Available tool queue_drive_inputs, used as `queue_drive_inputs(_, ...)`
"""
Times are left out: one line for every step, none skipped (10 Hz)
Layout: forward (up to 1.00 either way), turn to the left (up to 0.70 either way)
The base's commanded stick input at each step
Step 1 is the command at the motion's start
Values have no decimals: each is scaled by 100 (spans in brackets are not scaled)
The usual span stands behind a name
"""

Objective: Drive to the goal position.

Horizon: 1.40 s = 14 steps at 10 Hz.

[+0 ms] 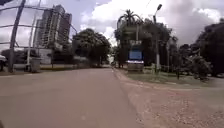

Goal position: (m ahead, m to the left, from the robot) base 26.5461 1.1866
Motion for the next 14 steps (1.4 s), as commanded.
queue_drive_inputs(70,0)
queue_drive_inputs(70,0)
queue_drive_inputs(70,0)
queue_drive_inputs(70,5)
queue_drive_inputs(70,11)
queue_drive_inputs(70,14)
queue_drive_inputs(70,10)
queue_drive_inputs(70,1)
queue_drive_inputs(70,0)
queue_drive_inputs(70,0)
queue_drive_inputs(70,0)
queue_drive_inputs(70,0)
queue_drive_inputs(70,0)
queue_drive_inputs(70,0)
